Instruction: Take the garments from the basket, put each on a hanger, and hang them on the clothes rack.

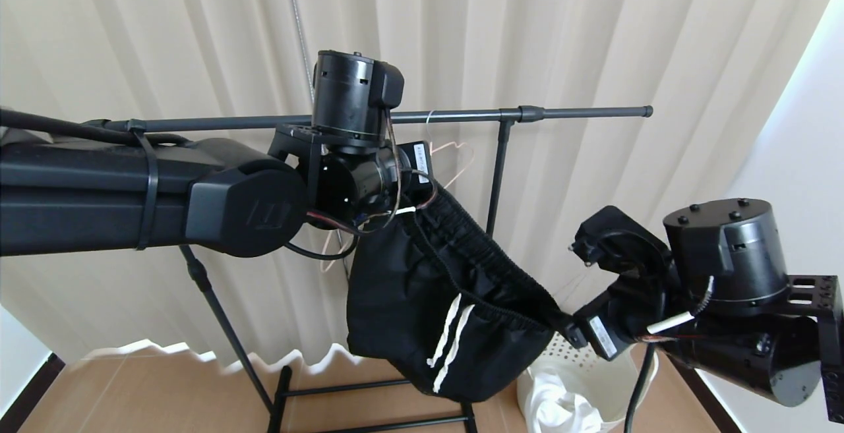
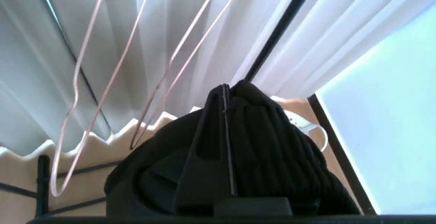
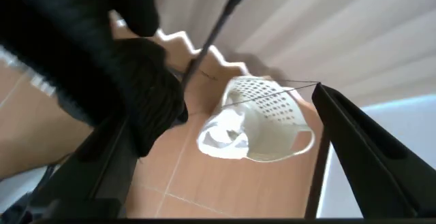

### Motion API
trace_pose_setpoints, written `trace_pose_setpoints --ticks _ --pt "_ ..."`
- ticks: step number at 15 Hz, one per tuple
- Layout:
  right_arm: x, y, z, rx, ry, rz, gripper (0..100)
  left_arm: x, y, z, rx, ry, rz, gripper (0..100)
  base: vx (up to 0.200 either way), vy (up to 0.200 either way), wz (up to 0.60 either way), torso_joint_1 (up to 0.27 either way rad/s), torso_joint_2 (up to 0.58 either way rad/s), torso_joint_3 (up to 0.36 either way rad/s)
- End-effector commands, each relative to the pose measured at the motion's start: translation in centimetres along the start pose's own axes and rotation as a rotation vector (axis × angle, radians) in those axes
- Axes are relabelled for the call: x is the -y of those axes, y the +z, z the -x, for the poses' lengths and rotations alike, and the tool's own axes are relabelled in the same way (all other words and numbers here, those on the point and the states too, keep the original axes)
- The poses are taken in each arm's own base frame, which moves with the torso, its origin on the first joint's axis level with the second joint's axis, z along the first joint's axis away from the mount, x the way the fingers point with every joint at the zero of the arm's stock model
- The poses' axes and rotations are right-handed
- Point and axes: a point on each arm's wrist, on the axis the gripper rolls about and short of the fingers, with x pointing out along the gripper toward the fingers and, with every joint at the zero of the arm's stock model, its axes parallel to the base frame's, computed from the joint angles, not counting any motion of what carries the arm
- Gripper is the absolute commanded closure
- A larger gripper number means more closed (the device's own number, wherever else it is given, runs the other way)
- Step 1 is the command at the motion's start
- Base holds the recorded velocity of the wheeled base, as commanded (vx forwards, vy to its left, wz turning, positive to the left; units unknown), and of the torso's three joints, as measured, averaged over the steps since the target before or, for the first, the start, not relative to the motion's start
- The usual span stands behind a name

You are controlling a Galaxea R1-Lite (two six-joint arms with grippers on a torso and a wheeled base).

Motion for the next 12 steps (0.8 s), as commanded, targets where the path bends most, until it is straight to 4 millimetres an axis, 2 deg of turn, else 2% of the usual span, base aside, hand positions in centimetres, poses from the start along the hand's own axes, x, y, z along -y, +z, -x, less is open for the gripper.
trace_pose_setpoints --ticks 1,7,9,10,12 --pt "0.1 -0.8 2.0 0.040 0.114 0.018 0 0.2 0.4 0.1 0.016 0.002 0.005 100 0.000 0.000 0.00 0.000 0.00 0.000" --pt "0.5 -0.3 4.1 0.164 0.442 -0.017 0 0.4 0.1 0.1 0.021 0.033 0.000 100 0.000 0.000 0.00 0.000 0.00 0.000" --pt "0.4 0.9 4.3 0.225 0.483 -0.159 0 0.6 -0.3 0.3 0.008 0.027 -0.009 100 0.000 0.000 0.00 0.000 0.00 0.000" --pt "0.4 2.1 4.5 0.277 0.503 -0.258 0 0.6 -0.3 0.3 0.008 0.027 -0.010 100 0.000 0.000 0.00 0.000 0.00 0.000" --pt "0.1 2.9 3.4 0.261 0.493 -0.346 0 1.0 -0.5 0.5 0.006 0.015 -0.014 100 0.000 0.000 0.00 0.000 0.00 0.000"
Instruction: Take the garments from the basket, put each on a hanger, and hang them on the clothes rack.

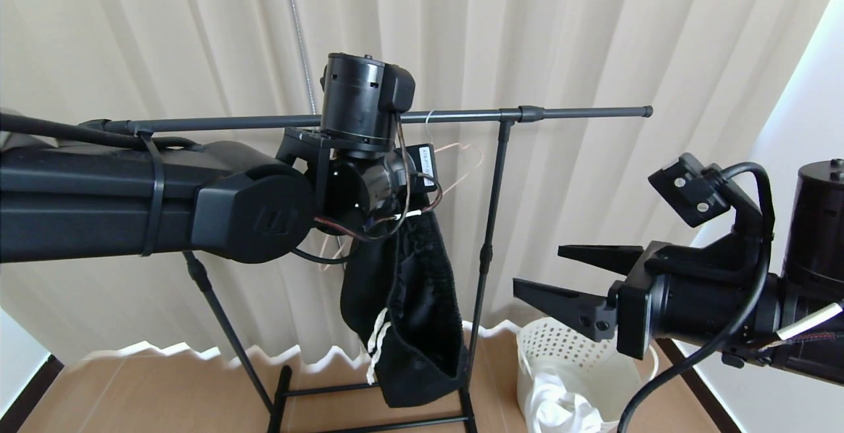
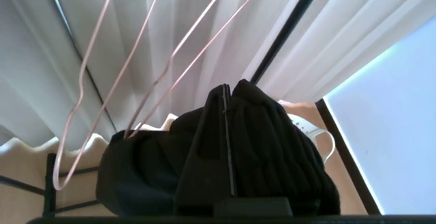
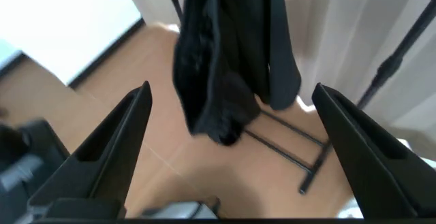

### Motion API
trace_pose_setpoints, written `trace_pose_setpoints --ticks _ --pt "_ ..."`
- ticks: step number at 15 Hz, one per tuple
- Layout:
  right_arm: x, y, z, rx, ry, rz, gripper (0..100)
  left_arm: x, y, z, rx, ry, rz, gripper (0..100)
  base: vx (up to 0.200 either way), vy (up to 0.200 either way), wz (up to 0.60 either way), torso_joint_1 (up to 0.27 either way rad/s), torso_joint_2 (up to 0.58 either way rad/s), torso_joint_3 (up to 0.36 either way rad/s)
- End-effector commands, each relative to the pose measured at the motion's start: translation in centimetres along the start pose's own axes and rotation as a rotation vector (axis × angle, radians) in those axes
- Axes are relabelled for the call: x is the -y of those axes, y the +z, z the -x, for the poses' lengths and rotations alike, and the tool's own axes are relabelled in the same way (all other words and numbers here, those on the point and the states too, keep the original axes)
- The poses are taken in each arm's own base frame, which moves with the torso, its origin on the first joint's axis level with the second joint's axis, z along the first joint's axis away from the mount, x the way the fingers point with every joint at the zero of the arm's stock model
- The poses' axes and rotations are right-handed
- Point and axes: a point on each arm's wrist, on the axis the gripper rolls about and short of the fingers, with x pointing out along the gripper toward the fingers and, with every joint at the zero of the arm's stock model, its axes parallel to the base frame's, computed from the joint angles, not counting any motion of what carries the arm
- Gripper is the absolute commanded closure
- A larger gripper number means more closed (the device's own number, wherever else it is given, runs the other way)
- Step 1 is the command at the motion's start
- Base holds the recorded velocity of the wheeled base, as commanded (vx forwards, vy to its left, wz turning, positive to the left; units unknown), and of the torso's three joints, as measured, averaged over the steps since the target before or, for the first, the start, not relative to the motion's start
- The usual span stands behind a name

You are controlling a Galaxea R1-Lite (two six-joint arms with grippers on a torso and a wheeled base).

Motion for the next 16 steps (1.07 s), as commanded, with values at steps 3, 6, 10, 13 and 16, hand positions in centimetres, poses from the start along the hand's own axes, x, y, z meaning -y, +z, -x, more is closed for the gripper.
trace_pose_setpoints --ticks 3,6,10,13,16 --pt "0.3 -0.8 -3.1 -0.049 -0.087 -0.007 0 1.4 -0.2 1.0 0.000 -0.044 -0.011 100 0.000 0.000 0.00 0.000 0.00 0.000" --pt "0.7 -1.5 -4.4 -0.086 -0.144 0.021 0 2.1 -0.3 1.6 0.000 -0.067 -0.025 100 0.000 0.000 0.00 0.000 0.00 0.000" --pt "1.5 -3.1 -6.4 -0.161 -0.220 0.071 0 2.8 -0.4 2.1 0.003 -0.090 -0.047 100 0.000 0.000 0.00 0.000 0.00 0.000" --pt "1.8 -4.0 -7.4 -0.201 -0.238 0.073 0 2.9 -0.3 2.1 0.006 -0.093 -0.045 100 0.000 0.000 0.00 0.000 0.00 0.000" --pt "2.1 -4.6 -7.8 -0.224 -0.251 0.093 0 2.8 -0.3 2.2 0.004 -0.090 -0.046 100 0.000 0.000 0.00 0.000 0.00 0.000"
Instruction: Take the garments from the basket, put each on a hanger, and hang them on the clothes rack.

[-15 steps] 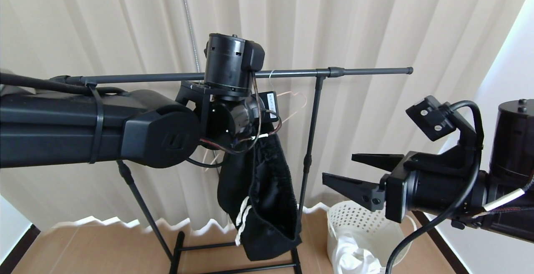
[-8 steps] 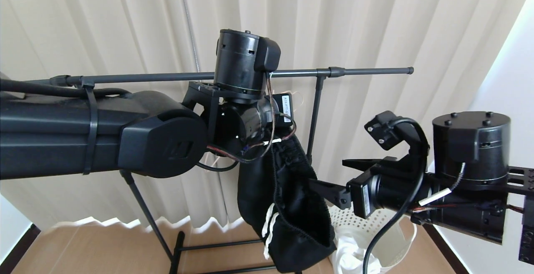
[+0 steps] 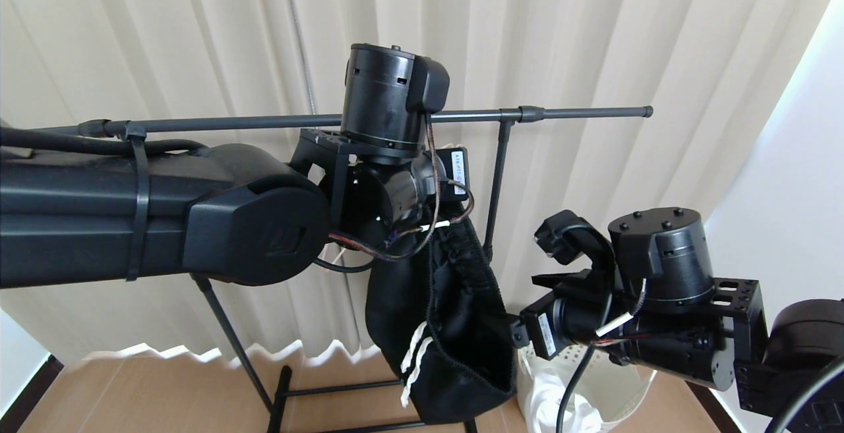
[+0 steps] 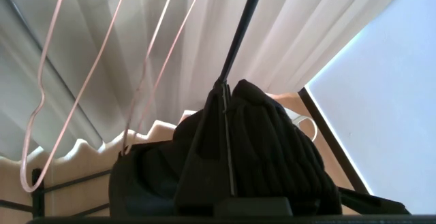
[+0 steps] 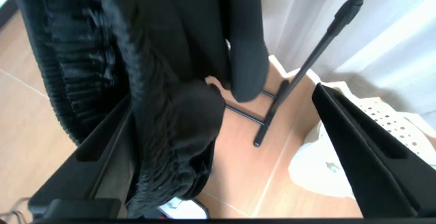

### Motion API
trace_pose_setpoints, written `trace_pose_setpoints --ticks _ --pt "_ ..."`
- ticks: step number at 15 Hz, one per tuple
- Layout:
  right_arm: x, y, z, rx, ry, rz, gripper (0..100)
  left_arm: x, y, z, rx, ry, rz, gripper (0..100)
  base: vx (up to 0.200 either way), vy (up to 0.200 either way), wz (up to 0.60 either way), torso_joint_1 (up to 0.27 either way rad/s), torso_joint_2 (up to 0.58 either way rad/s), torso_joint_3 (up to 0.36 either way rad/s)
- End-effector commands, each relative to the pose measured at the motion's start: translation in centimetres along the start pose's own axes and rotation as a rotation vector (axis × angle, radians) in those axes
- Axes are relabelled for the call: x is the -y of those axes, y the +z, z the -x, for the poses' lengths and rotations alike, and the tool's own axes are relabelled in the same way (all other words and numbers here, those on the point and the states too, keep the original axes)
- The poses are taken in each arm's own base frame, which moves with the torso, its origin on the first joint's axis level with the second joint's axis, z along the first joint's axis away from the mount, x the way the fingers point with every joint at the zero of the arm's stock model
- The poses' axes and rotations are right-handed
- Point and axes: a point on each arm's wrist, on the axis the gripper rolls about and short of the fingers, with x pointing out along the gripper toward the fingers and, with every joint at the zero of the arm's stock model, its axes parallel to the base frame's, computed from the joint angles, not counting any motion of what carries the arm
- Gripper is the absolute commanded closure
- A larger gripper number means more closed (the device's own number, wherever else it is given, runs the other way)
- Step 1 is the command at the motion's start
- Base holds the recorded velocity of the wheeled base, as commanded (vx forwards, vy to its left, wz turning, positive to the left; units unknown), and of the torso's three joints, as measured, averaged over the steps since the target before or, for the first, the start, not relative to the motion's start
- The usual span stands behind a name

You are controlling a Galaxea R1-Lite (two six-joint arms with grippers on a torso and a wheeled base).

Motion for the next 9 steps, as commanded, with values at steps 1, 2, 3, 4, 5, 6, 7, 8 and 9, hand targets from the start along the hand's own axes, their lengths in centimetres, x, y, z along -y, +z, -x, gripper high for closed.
trace_pose_setpoints --ticks 1,2,3,4,5,6,7,8,9 --pt "0.0 -0.6 -0.6 -0.028 -0.003 0.005 0 -0.1 0.2 0.3 0.005 -0.003 0.005 100 0.000 0.000 0.00 0.000 0.00 0.000" --pt "0.0 -0.6 -0.6 -0.028 -0.003 0.005 0 -0.1 0.2 0.3 0.004 -0.003 0.004 100 0.000 0.000 0.00 0.000 0.00 0.000" --pt "0.0 -0.6 -0.6 -0.028 -0.003 0.005 0 -0.1 0.2 0.3 0.004 -0.003 0.004 100 0.000 0.000 0.00 0.000 0.00 0.000" --pt "0.0 -0.6 -0.6 -0.028 -0.003 0.005 100 -0.1 0.3 0.3 0.006 -0.002 0.006 100 0.000 0.000 0.00 0.000 0.00 0.000" --pt "0.0 -0.6 -0.7 -0.030 -0.004 0.005 100 -0.1 0.3 0.3 0.006 -0.002 0.006 100 0.000 0.000 0.00 0.000 0.00 0.000" --pt "0.0 -0.7 -0.9 -0.034 -0.004 0.005 100 -0.1 0.2 0.4 0.004 -0.003 0.007 100 0.000 0.000 0.00 0.000 0.00 0.000" --pt "0.2 -0.5 -0.8 -0.020 -0.011 0.000 100 -0.2 0.0 0.3 -0.003 0.001 0.004 100 0.000 0.000 0.00 0.000 0.00 0.000" --pt "0.2 -0.5 -0.8 -0.020 -0.011 0.000 100 -0.2 0.0 0.3 -0.003 0.001 0.004 100 0.000 0.000 0.00 0.000 0.00 0.000" --pt "1.7 0.4 -0.6 0.041 -0.049 -0.025 100 -0.6 -0.5 0.3 -0.022 0.011 -0.005 100 0.000 0.000 0.00 0.000 0.00 0.000"
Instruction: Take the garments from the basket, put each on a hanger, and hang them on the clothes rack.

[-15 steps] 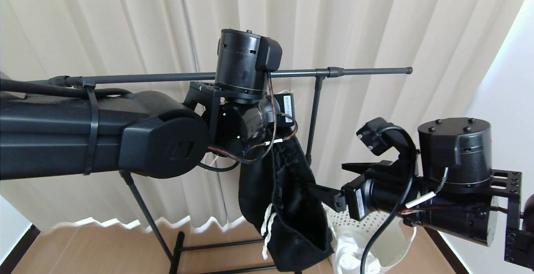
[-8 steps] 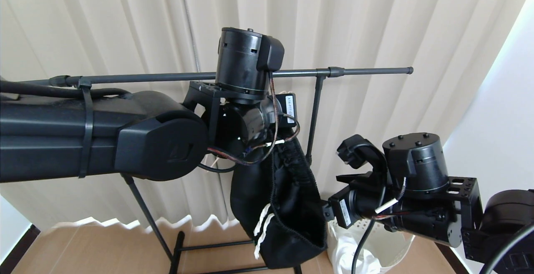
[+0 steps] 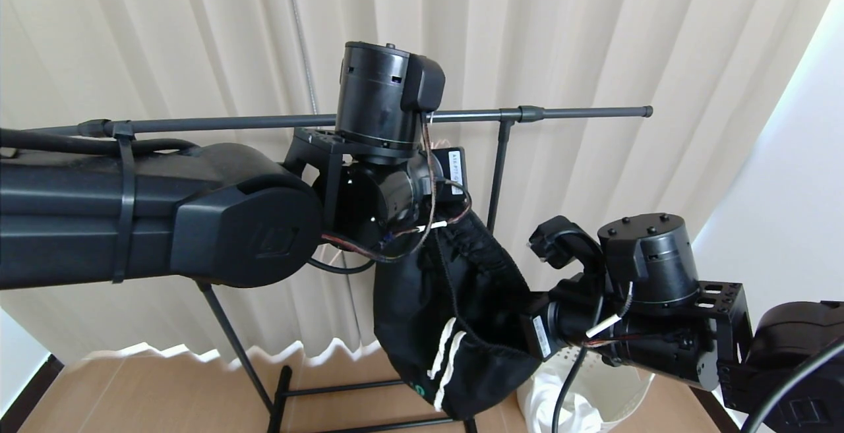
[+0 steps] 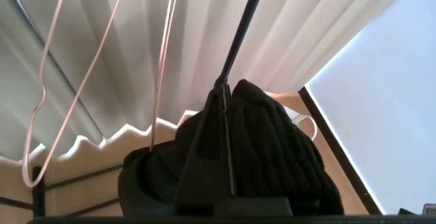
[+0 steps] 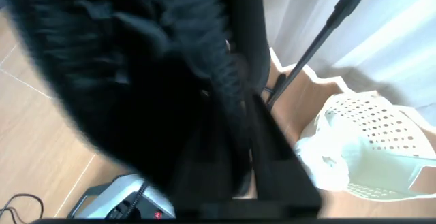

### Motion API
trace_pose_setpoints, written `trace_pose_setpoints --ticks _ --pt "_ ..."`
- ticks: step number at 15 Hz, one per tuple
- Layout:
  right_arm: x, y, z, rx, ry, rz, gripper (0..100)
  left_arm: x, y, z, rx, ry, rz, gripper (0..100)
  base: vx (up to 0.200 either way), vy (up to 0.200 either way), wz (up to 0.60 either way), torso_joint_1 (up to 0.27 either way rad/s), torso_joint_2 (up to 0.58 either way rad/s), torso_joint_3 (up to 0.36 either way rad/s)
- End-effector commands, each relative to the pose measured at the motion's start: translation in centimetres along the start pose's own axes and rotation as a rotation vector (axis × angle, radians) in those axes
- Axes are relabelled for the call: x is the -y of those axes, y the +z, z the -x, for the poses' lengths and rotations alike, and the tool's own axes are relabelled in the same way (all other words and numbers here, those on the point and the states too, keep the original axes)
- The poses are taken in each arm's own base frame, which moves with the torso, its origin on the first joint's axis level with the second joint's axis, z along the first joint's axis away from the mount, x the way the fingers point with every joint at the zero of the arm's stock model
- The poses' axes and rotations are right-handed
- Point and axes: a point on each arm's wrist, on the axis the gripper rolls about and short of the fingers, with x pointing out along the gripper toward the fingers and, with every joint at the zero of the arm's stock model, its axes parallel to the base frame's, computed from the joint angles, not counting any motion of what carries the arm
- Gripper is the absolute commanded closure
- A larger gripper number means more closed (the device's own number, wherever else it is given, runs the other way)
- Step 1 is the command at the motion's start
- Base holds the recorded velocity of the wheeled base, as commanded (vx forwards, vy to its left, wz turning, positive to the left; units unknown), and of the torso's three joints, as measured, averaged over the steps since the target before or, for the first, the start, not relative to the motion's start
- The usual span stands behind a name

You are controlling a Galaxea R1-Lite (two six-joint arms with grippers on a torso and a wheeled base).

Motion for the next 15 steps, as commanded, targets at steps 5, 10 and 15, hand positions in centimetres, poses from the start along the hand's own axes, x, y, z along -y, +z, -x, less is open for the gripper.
trace_pose_setpoints --ticks 5,10,15 --pt "4.5 2.9 1.7 0.141 -0.123 -0.079 100 -3.5 -3.6 -0.9 -0.126 0.094 -0.043 100 0.000 0.000 0.00 0.000 0.00 0.000" --pt "4.5 2.9 1.8 0.144 -0.123 -0.078 100 -4.8 -6.1 -0.9 -0.215 0.108 -0.077 0 0.000 0.000 0.00 0.000 0.00 0.000" --pt "4.5 2.8 1.5 0.136 -0.125 -0.078 100 -7.0 -5.5 -0.2 -0.236 0.082 -0.049 0 0.000 0.000 0.00 0.000 0.00 0.000"
